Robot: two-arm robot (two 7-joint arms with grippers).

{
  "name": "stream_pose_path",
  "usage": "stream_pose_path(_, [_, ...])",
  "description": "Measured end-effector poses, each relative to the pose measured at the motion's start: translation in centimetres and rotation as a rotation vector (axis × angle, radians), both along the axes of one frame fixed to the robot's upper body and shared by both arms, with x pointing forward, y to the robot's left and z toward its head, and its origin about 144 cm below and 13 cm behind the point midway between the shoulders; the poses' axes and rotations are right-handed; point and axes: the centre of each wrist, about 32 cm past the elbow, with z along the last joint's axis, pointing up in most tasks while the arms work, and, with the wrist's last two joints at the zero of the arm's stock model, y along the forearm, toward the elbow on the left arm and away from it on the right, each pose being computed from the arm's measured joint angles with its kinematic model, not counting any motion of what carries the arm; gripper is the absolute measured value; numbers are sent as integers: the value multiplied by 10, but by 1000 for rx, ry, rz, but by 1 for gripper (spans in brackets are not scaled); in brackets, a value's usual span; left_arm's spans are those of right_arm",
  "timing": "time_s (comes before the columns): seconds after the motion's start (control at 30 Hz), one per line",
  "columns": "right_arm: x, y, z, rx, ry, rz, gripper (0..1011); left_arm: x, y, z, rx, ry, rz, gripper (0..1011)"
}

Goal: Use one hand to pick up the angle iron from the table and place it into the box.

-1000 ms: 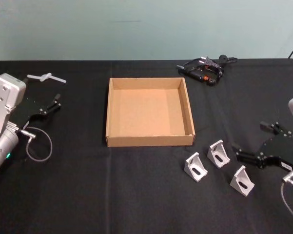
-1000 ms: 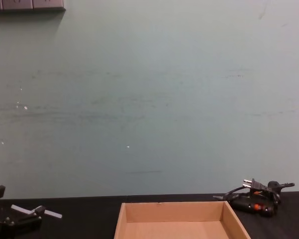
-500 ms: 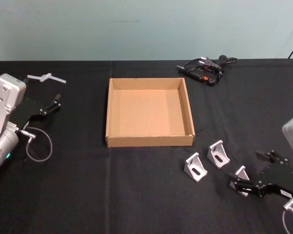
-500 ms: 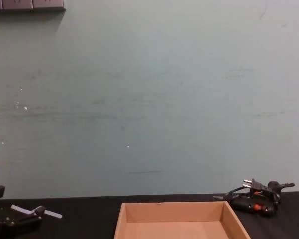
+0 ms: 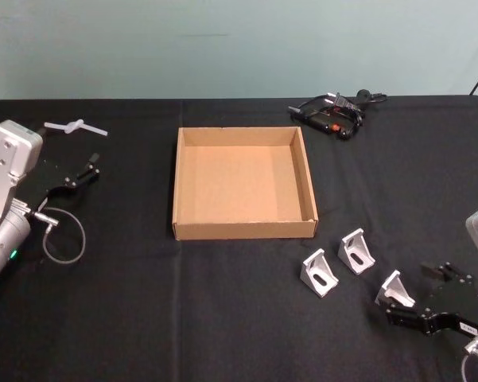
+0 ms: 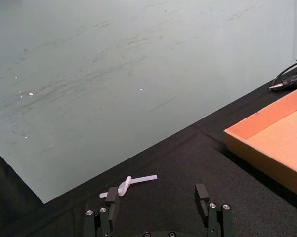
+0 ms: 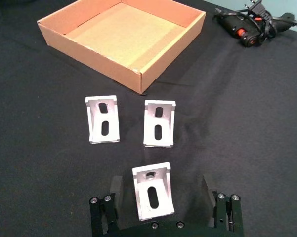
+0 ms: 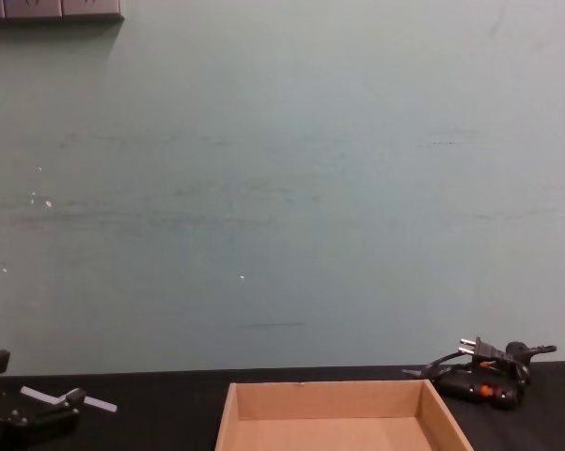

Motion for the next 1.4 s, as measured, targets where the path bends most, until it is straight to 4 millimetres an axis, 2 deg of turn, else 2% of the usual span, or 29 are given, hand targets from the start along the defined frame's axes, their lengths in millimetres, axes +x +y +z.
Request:
stream_pose_path(0.67, [13, 5, -20, 49, 8, 11, 1004, 0, 0, 0, 0, 0, 0, 1005])
stream_pose_path(0.93, [13, 5, -19, 48, 7, 12, 998, 0, 0, 0, 0, 0, 0, 1005])
stream_pose_path(1.13, [13, 5, -19, 45, 7, 13, 886, 0, 0, 0, 0, 0, 0, 1005])
stream_pose_path(1.37, [13, 5, -18, 43, 8, 12, 691, 0, 0, 0, 0, 0, 0, 1005])
stream_pose_path(1.4, [13, 5, -18, 43, 8, 12, 629, 0, 0, 0, 0, 0, 0, 1005])
